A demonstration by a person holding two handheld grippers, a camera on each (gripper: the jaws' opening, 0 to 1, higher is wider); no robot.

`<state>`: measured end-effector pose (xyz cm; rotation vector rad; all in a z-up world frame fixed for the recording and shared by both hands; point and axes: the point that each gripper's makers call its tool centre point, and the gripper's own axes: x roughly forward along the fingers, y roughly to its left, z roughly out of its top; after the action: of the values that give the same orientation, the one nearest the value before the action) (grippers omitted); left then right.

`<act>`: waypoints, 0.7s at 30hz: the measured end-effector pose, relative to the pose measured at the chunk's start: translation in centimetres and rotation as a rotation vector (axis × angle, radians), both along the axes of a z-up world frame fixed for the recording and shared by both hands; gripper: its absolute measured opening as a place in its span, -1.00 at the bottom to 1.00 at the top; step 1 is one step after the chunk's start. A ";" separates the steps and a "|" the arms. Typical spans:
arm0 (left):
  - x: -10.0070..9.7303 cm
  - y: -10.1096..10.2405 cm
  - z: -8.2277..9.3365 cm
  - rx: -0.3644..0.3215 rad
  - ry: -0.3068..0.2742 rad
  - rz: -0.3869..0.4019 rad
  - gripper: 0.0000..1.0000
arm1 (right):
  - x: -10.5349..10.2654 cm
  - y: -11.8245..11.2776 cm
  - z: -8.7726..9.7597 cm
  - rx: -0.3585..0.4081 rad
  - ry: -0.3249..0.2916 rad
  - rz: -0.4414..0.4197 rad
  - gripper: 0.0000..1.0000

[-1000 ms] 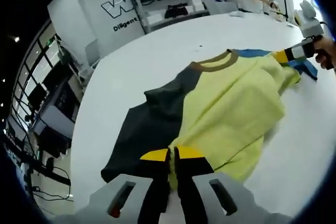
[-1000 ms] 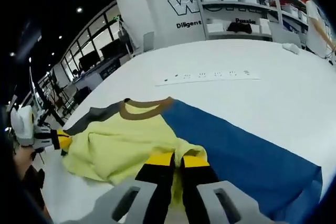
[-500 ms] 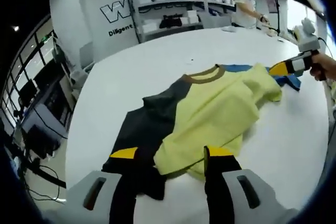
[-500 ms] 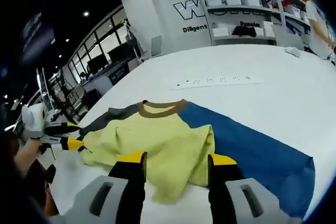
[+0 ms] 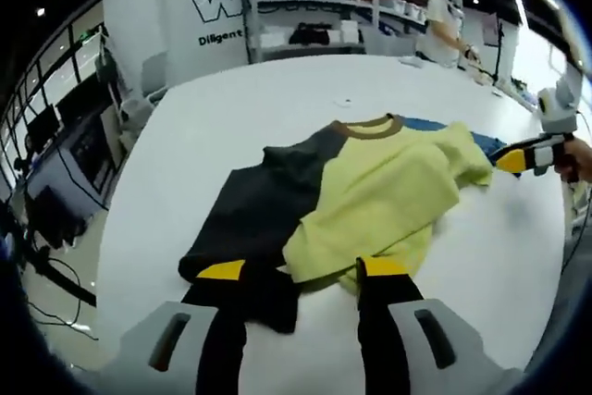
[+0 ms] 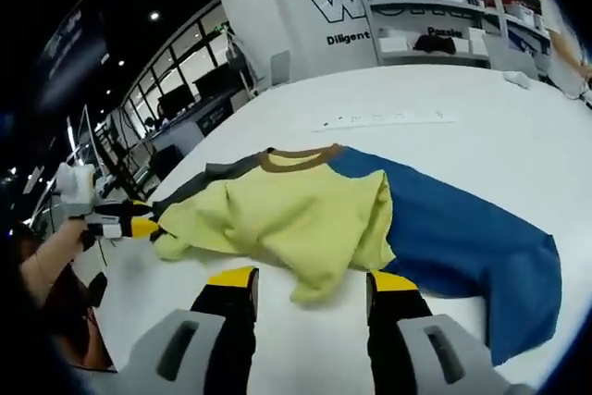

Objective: Fold the garment on the visible template until the final outline fits inside the template.

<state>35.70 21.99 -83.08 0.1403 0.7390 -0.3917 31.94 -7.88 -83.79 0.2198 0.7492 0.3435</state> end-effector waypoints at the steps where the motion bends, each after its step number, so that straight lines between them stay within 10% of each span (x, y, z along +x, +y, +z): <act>1: 0.1 0.0 -0.1 -0.001 0.001 0.000 -0.12 | -0.1 0.1 -0.3 0.003 0.005 -0.002 -0.15; 21: 0.3 -0.7 -2.2 -0.019 0.073 -0.007 -0.63 | 0.3 -0.1 -1.4 -0.003 0.037 -0.042 -0.78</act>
<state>36.00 21.32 -85.30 0.1109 0.8069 -0.4117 32.23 -8.01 -85.23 0.2388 0.7801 0.2993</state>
